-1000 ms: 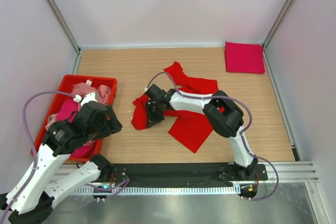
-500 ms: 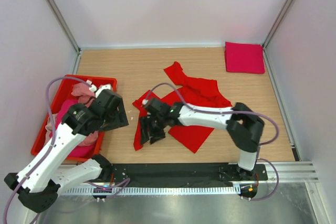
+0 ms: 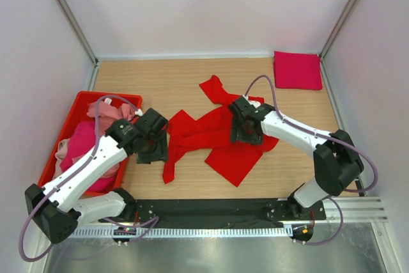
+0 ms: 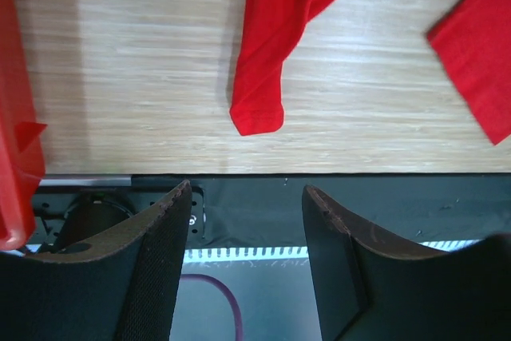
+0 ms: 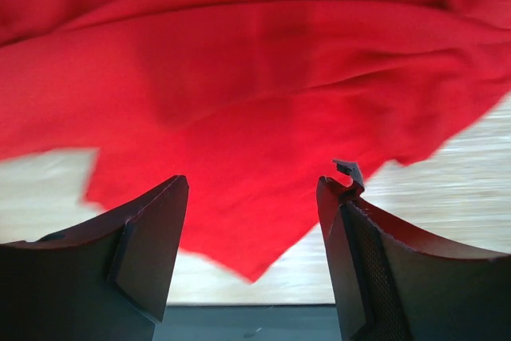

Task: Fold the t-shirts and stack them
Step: Flatten the tshirt out

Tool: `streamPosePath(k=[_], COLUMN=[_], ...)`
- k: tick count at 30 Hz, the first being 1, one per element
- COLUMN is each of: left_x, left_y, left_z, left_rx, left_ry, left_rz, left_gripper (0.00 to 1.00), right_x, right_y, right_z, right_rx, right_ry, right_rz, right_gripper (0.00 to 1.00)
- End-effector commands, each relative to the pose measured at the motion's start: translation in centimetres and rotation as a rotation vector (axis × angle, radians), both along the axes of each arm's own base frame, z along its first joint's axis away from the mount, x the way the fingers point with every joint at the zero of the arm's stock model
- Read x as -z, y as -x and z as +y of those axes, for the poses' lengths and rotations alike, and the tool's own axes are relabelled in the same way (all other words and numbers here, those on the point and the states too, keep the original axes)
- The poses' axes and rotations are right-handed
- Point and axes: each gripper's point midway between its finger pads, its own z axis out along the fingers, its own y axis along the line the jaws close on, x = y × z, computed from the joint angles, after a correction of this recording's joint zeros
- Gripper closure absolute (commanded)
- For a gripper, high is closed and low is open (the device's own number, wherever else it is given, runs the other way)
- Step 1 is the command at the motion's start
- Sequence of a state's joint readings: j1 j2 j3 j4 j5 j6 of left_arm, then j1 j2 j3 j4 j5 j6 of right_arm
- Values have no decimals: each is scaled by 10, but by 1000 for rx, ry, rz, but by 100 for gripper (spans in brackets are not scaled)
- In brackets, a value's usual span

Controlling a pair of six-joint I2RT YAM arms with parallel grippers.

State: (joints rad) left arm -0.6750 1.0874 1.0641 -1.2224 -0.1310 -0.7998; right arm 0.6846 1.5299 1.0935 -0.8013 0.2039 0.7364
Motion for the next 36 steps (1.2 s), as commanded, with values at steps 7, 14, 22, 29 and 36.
streamPosePath(k=[7,14,22,29,36], left_x=[11,47,84,99,117], left_y=[12,24,45,30,22], left_z=[-25,-25,-22,-30,-26], left_rx=[57,52,-63,-107,-137], left_ry=[97,51,97,160,147], left_rz=[30,141,212,120,137], left_gripper=[42,42,47,61,64], right_x=[49,62,7,-45,-61], right_y=[-32,-71,-59,-4,49], right_z=[-68,-90,-91,-80,-88], right_rx=[128,73,6,0,-13], right_ry=[144,220,191,-21,-106], right_rz=[22,60,25,-27,-41], right_gripper=[33,33,32,34,36])
